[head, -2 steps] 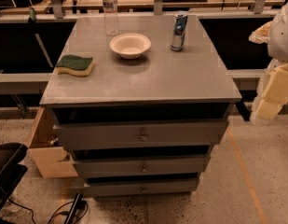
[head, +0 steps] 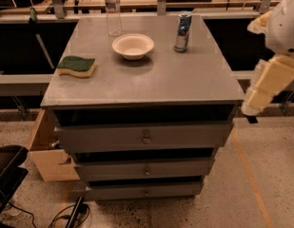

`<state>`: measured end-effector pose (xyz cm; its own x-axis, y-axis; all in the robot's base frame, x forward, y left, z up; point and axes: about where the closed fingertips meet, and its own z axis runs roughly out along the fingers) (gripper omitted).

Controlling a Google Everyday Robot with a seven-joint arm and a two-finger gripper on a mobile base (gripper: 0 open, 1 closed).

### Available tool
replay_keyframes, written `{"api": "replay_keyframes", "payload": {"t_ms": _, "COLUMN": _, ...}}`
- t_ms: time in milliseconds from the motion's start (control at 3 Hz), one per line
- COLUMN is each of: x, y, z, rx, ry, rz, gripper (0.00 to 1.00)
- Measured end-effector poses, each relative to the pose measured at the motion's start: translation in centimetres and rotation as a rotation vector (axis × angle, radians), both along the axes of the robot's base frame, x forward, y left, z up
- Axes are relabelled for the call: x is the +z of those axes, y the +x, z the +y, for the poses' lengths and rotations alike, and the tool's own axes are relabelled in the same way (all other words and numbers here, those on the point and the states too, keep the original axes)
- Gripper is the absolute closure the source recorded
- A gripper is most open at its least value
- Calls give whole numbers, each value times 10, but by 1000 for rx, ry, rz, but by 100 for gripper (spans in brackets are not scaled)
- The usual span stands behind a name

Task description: Pick sponge

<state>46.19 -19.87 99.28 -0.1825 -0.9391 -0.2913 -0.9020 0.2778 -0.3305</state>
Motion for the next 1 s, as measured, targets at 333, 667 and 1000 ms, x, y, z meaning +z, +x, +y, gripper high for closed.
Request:
{"api": "replay_keyframes", "payload": {"t_ms": 333, "x": 13, "y": 47, "z": 25, "rx": 22, "ry": 191, "rz": -120, "gripper": 0}}
{"api": "replay_keyframes", "payload": {"t_ms": 667, "x": 21, "y": 104, "z": 59, "rx": 62, "ry": 454, "rz": -227, "gripper": 0}}
{"api": "replay_keyframes", "payload": {"t_ms": 1000, "x": 26, "y": 144, "z": 93, "rx": 87, "ry": 717, "rz": -311, "gripper": 0}}
